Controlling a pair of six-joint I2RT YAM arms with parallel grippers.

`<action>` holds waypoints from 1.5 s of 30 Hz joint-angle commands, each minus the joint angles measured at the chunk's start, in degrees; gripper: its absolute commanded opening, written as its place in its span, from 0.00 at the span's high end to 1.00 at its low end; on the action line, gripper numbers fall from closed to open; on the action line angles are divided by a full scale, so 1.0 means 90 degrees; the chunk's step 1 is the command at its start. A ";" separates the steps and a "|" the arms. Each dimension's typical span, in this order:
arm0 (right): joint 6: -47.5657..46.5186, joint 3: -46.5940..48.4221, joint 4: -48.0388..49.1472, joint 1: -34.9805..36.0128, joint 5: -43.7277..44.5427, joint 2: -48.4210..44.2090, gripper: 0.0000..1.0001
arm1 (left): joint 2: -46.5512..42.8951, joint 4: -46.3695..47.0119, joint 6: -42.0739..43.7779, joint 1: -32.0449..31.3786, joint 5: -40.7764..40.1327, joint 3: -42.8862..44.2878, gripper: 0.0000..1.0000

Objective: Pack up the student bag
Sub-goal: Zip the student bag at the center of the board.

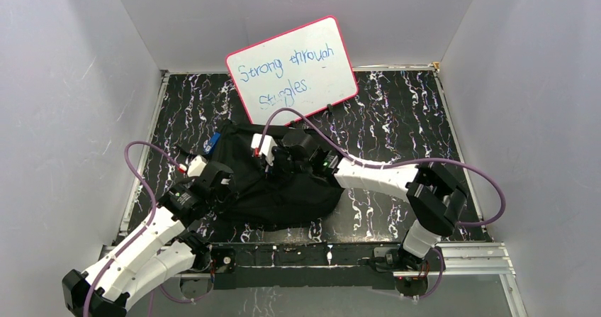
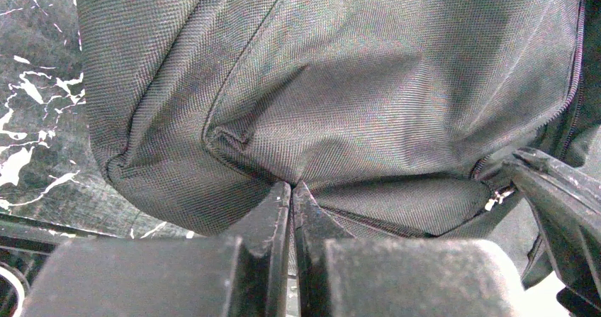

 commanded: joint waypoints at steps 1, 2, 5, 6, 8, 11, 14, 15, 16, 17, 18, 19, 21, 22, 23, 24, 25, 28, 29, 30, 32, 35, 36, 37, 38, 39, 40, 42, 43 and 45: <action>-0.0089 0.0528 0.0320 -0.0387 0.0547 -0.0014 1.00 | 0.0024 -0.0480 0.0036 0.0002 -0.0220 -0.0059 1.00; -0.0089 0.0526 0.0304 -0.0400 0.0472 -0.0034 1.00 | 0.0013 -0.0487 0.0029 0.0002 -0.0227 -0.0049 1.00; -0.0099 0.0472 0.0244 -0.0398 -0.0148 -0.0127 1.00 | -0.0008 -0.0419 0.0023 0.0003 -0.0194 0.0088 1.00; -0.0087 0.0438 0.0222 -0.0402 -0.0407 -0.0173 1.00 | -0.0022 -0.0321 0.0095 0.0002 -0.0149 0.0172 0.96; 0.0030 0.0305 0.0259 -0.0402 -0.0822 -0.0285 1.00 | -0.0069 -0.0014 0.0327 0.0002 -0.0049 0.0333 0.82; 0.0226 0.0110 0.0255 -0.0403 -0.1256 -0.0465 1.00 | -0.0141 0.0555 0.1029 0.0009 0.0133 0.0476 0.69; 0.0640 0.0047 0.0102 -0.0403 -0.1200 -0.0611 1.00 | -0.0200 0.1215 0.1855 0.0003 0.0500 0.0536 0.66; 0.0755 0.0016 0.0087 -0.0405 -0.1189 -0.0653 1.00 | -0.0228 0.1531 0.2166 0.0002 0.0737 0.0508 0.67; 0.0898 -0.0020 0.0078 -0.0402 -0.1183 -0.0700 1.00 | -0.0249 0.1904 0.2569 0.0002 0.1288 0.0467 0.67; 0.1050 -0.0037 0.0077 -0.0403 -0.1175 -0.0720 1.00 | -0.0243 0.2428 0.2875 0.0009 0.1694 0.0427 0.67; 0.1203 -0.0044 0.0061 -0.0402 -0.1162 -0.0735 1.00 | -0.0215 0.2627 0.3069 0.0003 0.2034 0.0399 0.67; 0.1360 -0.0040 0.0054 -0.0402 -0.1150 -0.0751 1.00 | -0.0159 0.2878 0.3240 0.0003 0.2397 0.0378 0.66; 0.1617 -0.0062 0.0076 -0.0418 -0.1131 -0.0781 1.00 | 0.0098 0.3282 0.3525 -0.0002 0.2888 0.0354 0.65; 0.1760 -0.0064 0.0089 -0.0415 -0.1099 -0.0790 1.00 | 0.0236 0.3324 0.3607 -0.0007 0.3017 0.0386 0.64; 0.1834 -0.0065 0.0105 -0.0420 -0.1057 -0.0799 1.00 | 0.0388 0.3338 0.3670 -0.0007 0.3114 0.0430 0.63; 0.2043 -0.0062 0.0127 -0.0427 -0.1026 -0.0802 1.00 | 0.0502 0.3332 0.3713 -0.0008 0.3177 0.0486 0.62; 0.2155 -0.0069 0.0159 -0.0439 -0.1011 -0.0803 1.00 | 0.0596 0.3330 0.3720 -0.0007 0.3190 0.0522 0.61; 0.2396 -0.0102 0.0267 -0.0452 -0.0961 -0.0794 1.00 | 0.0599 0.3310 0.3594 -0.0017 0.3009 0.0529 0.58; 0.2431 -0.0104 0.0277 -0.0443 -0.0924 -0.0786 1.00 | 0.0525 0.3248 0.3440 -0.0016 0.2799 0.0507 0.57; 0.2457 -0.0104 0.0286 -0.0448 -0.0901 -0.0779 1.00 | 0.0423 0.3145 0.3329 -0.0018 0.2602 0.0492 0.56; 0.2519 -0.0104 0.0288 -0.0461 -0.0781 -0.0766 1.00 | 0.0184 0.3097 0.3258 -0.0013 0.2443 0.0426 0.56; 0.2642 -0.0096 0.0288 -0.0506 -0.0695 -0.0741 1.00 | -0.0113 0.3160 0.3403 -0.0018 0.2627 0.0341 0.56; 0.2708 -0.0082 0.0279 -0.0534 -0.0691 -0.0733 1.00 | -0.0145 0.3144 0.3492 -0.0018 0.2659 0.0344 0.56; 0.2782 -0.0068 0.0278 -0.0566 -0.0690 -0.0714 1.00 | -0.0151 0.3126 0.3566 -0.0015 0.2699 0.0332 0.55; 0.2856 -0.0052 0.0271 -0.0600 -0.0701 -0.0701 1.00 | -0.0143 0.3114 0.3672 -0.0017 0.2768 0.0339 0.55; 0.2929 -0.0036 0.0263 -0.0625 -0.0712 -0.0689 1.00 | -0.0133 0.3145 0.3766 -0.0018 0.2859 0.0308 0.54; 0.2999 -0.0018 0.0254 -0.0659 -0.0722 -0.0681 1.00 | -0.0130 0.3171 0.3865 -0.0017 0.2868 0.0264 0.53; 0.3133 -0.0006 0.0265 -0.0712 -0.0732 -0.0682 1.00 | -0.0084 0.3170 0.4092 -0.0013 0.2784 0.0198 0.51; 0.3187 -0.0001 0.0281 -0.0732 -0.0742 -0.0668 1.00 | -0.0062 0.3187 0.4275 -0.0017 0.2793 0.0178 0.50; 0.3253 0.0020 0.0297 -0.0759 -0.0790 -0.0635 1.00 | -0.0042 0.3205 0.4773 -0.0027 0.2917 0.0178 0.50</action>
